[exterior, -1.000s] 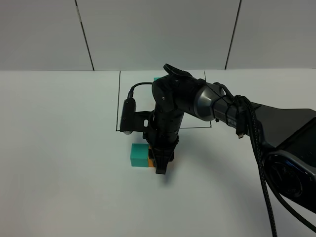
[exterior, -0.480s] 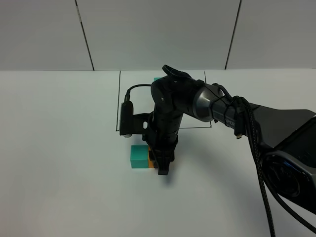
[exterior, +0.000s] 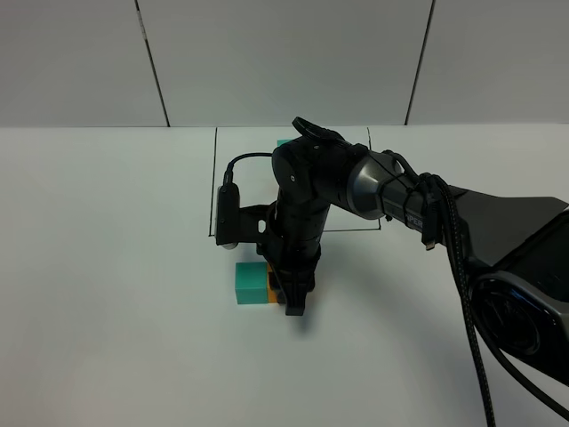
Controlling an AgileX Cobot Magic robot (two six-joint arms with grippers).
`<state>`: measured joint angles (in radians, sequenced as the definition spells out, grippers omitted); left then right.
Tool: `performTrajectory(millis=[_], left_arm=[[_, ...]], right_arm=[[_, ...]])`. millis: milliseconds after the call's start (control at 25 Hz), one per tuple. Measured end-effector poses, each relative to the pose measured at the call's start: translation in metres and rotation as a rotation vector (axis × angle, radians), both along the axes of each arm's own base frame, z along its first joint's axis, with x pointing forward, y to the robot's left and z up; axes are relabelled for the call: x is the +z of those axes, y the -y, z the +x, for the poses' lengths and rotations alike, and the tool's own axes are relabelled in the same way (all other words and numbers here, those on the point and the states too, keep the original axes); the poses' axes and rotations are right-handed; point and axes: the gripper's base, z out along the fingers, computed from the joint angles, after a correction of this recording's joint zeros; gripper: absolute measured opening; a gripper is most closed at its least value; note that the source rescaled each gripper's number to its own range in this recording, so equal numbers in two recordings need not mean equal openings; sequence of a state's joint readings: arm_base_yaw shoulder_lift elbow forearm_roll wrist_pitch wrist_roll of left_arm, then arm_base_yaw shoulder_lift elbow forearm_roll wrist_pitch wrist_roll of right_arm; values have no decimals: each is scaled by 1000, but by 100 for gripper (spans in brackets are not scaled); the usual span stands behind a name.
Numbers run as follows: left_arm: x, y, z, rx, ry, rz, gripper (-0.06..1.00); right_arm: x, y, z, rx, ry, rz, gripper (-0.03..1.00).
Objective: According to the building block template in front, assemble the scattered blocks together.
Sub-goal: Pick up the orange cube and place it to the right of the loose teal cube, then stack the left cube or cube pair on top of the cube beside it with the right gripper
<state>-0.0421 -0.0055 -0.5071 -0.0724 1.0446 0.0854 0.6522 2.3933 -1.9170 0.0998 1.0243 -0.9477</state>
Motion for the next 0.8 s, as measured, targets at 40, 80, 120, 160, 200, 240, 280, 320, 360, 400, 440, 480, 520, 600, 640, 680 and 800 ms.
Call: performTrajectory(millis=[40,80,120,160,200,240,280,320,360,400,440,480,520,600,640,680,800], left_arm=[[0,0,0,0,0,0,46],[0,0,0,0,0,0,46],[0,0,0,0,0,0,46],[0,0,0,0,0,0,46],[0,0,0,0,0,0,46],[0,0,0,0,0,0,46],[0,0,0,0,0,0,46],[0,0,0,0,0,0,46],[0,0,0,0,0,0,46],[0,0,0,0,0,0,46],[0,0,0,0,0,0,46],[0,0,0,0,0,0,46],[0,0,0,0,0,0,46],[0,0,0,0,0,0,46],[0,0,0,0,0,0,46],[0,0,0,0,0,0,46],[0,0,0,0,0,0,46]], right_arm=[[0,0,0,-6,1,1,6],[-1,0,0,-15,-1,-1,14],[-2,1,1,-29,-3,-1,24],[-1,1,1,-39,-1,0,38],[2,1,1,-56,2,6,52],[8,1,2,-77,10,16,63],[16,2,2,-98,17,27,76],[24,4,3,-131,23,38,86],[35,6,2,-165,30,54,91],[47,10,3,-205,38,71,94],[57,13,4,-237,41,81,97],[69,17,4,-272,49,96,98],[79,23,5,-305,56,104,99],[96,34,7,-356,71,106,100],[103,40,7,-380,77,111,100],[110,46,9,-409,84,115,100],[128,66,13,-535,83,135,100]])
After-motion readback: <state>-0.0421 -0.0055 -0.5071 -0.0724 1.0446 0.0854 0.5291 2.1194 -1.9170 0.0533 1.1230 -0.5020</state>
